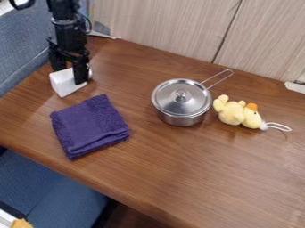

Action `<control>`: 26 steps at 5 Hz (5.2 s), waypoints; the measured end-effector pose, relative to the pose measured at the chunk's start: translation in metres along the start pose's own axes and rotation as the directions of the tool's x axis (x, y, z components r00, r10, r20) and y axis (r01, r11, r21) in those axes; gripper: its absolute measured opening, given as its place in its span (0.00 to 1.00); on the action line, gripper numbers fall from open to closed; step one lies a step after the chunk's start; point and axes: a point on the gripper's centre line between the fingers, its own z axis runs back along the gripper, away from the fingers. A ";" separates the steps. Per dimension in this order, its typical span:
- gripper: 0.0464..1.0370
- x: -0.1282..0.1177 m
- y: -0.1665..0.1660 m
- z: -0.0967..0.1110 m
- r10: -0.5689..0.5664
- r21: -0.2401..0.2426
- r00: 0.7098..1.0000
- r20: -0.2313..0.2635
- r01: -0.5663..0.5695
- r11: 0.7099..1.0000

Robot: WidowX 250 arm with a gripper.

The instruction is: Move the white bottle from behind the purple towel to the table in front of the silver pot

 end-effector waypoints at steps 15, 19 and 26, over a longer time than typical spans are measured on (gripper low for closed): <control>0.62 -0.039 -0.265 0.005 -0.575 -0.038 0.804 0.155 0.586 0.809; 0.94 -0.033 -0.265 -0.018 -0.569 -0.018 0.815 0.114 0.574 0.819; 0.96 -0.041 -0.255 0.061 -0.502 0.061 0.819 0.279 0.506 0.860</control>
